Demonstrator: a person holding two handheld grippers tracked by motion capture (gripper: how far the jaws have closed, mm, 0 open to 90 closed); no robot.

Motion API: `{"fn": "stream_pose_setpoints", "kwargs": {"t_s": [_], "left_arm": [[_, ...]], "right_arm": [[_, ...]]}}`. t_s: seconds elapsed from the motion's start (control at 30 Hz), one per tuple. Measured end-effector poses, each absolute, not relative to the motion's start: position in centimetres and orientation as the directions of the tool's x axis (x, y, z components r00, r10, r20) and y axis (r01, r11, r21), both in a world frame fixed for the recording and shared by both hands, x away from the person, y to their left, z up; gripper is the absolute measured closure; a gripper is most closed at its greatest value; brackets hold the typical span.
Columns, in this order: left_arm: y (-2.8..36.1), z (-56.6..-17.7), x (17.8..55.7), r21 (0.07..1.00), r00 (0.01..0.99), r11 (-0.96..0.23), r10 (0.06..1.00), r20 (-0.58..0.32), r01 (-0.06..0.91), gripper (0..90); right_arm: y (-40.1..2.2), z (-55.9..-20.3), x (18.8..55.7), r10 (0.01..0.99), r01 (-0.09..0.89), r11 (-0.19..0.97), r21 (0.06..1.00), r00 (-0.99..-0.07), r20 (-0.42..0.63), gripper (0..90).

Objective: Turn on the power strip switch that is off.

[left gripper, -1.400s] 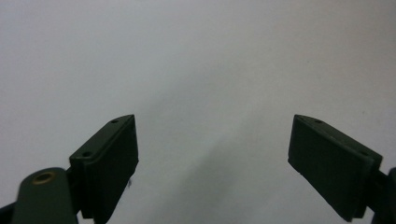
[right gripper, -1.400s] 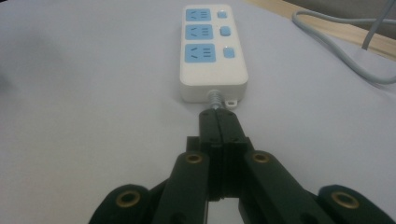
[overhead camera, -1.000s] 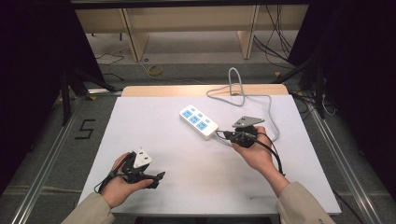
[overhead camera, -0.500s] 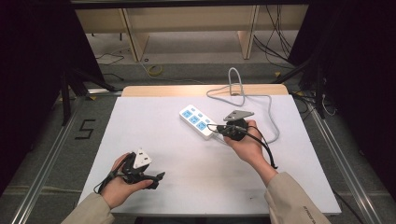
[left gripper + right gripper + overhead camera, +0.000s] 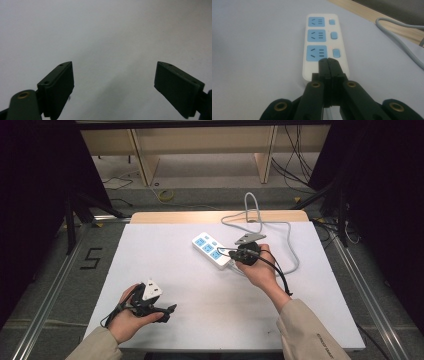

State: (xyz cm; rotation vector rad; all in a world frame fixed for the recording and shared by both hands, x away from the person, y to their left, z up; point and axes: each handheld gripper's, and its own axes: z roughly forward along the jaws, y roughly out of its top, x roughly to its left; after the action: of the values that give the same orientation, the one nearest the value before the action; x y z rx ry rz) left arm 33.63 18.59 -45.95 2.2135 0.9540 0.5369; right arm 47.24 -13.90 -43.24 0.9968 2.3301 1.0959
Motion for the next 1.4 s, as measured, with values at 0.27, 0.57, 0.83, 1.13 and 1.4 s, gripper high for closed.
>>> {"fn": "stream_pose_setpoints", "kwargs": {"t_s": [0.27,0.57,0.83,1.13,1.4], "left_arm": [[18.6,-45.9,33.6,0.709,0.649,-0.513,0.754,0.101,0.485,16.0],[18.7,-46.0,33.6,0.712,0.647,-0.507,0.756,0.097,0.485,16.1],[18.7,-45.9,33.6,0.709,0.649,-0.511,0.754,0.098,0.486,16.1],[18.7,-46.0,33.6,0.712,0.646,-0.504,0.757,0.093,0.488,16.2],[18.7,-46.0,33.6,0.711,0.647,-0.505,0.757,0.094,0.489,16.2]], "right_arm": [[-13.2,-43.3,48.3,0.739,0.452,0.445,0.773,-0.673,-0.032,90.0],[-12.8,-43.7,49.2,0.742,0.461,0.451,0.764,-0.67,-0.034,90.0],[-12.4,-43.8,50.0,0.746,0.471,0.452,0.758,-0.665,-0.032,90.0],[-12.1,-44.0,50.5,0.746,0.477,0.456,0.751,-0.665,-0.03,90.0],[-11.9,-44.0,51.0,0.749,0.481,0.455,0.749,-0.661,-0.03,90.0]]}}
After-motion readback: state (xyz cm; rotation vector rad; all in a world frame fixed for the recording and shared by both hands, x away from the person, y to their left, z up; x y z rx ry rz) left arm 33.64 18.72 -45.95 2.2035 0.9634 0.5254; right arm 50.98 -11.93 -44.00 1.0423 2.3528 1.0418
